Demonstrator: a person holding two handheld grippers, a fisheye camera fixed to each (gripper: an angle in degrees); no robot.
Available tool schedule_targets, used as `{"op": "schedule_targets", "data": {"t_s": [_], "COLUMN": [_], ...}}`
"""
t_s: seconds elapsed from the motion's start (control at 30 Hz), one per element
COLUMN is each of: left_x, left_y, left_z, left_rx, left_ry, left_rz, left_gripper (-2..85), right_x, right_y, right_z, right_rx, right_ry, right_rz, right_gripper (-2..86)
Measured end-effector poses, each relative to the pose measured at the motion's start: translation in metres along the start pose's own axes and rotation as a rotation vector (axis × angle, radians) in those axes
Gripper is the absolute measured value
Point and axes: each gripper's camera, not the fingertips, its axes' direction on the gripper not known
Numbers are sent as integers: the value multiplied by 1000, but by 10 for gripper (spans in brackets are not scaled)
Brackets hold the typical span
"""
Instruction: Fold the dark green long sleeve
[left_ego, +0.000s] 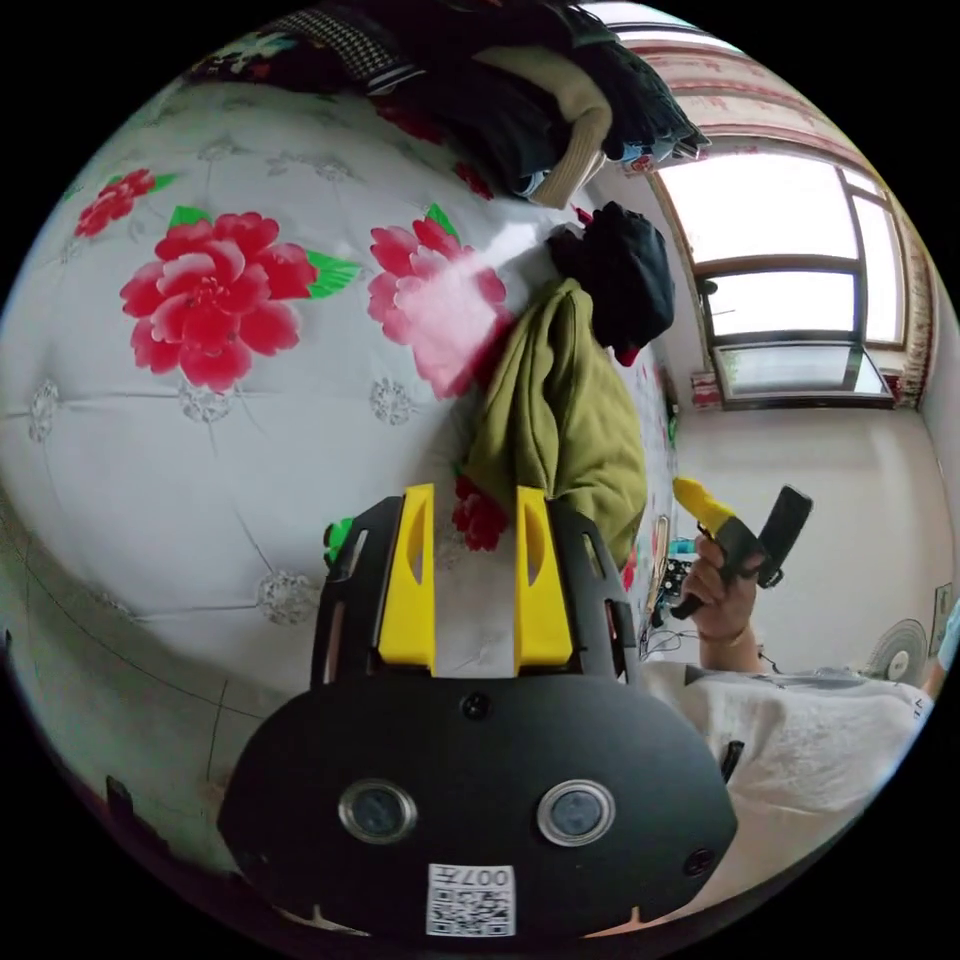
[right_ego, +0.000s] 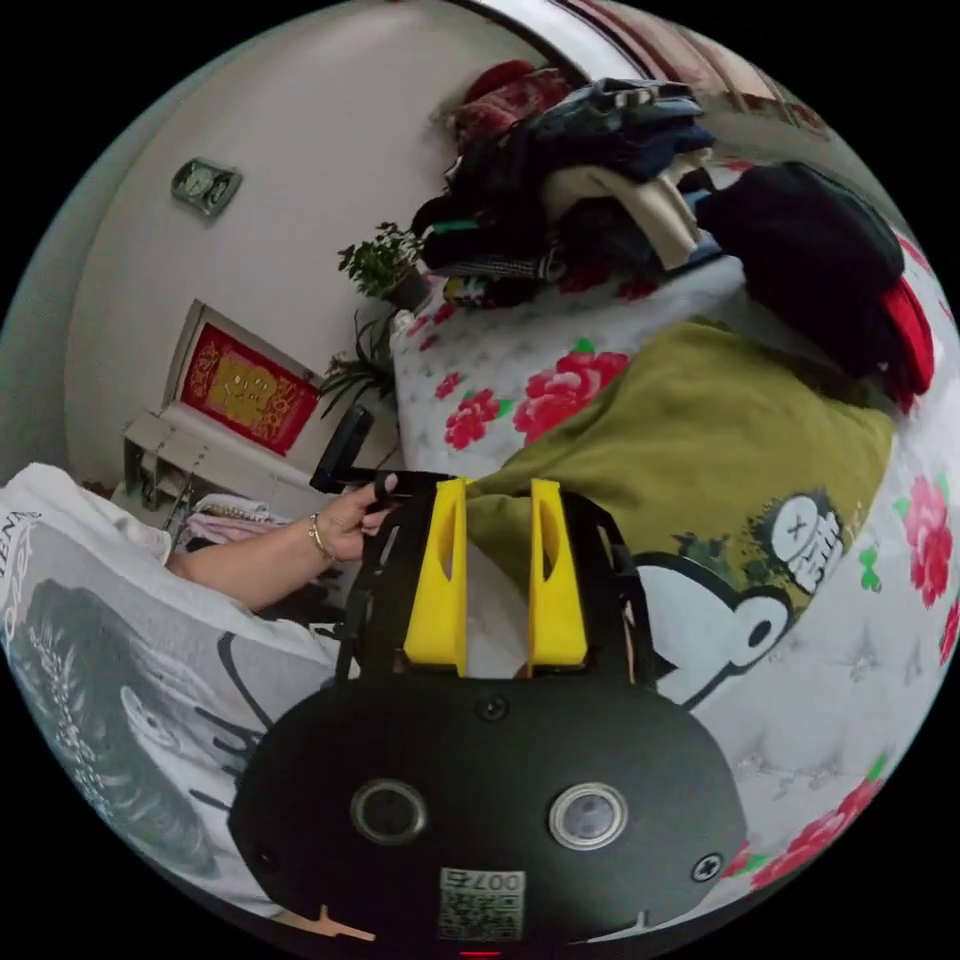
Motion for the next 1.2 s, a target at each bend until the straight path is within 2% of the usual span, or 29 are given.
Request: {"op": "schedule_targets", "data": {"t_s": [0.1, 0.2, 0.3, 0.43, 0.7, 0.87, 1.03, 1.2], "left_x": [-11, -8, 7, 21, 49, 83, 133, 215], "left_y": [1, -4, -19, -39, -53, -36, 6, 48], "left_z": [3, 8, 20, 47, 69, 76, 115, 181], "left_rx": [-16, -42, -96, -170, -246, -281, -397, -568], "left_ry": [75, 72, 35, 38, 3, -74, -97, -147], "left_rz": [3, 48, 137, 197, 287, 365, 442, 620], "left_gripper": [130, 134, 133, 121, 47, 38, 37, 53], "right_x": [55, 113, 143, 166, 179, 173, 180, 195], "right_y": [32, 73, 93, 95, 92, 115, 186, 256], "right_z": [-28, -48, -29, 34, 67, 94, 93, 77], "right_rx": [102, 179, 141, 74, 28, 46, 87, 136], "right_ry": [81, 138, 165, 103, 168, 227, 293, 415], "right_rz": [195, 432, 546, 618, 565, 550, 571, 649], "right_gripper": [110, 124, 133, 121, 82, 68, 62, 66]}}
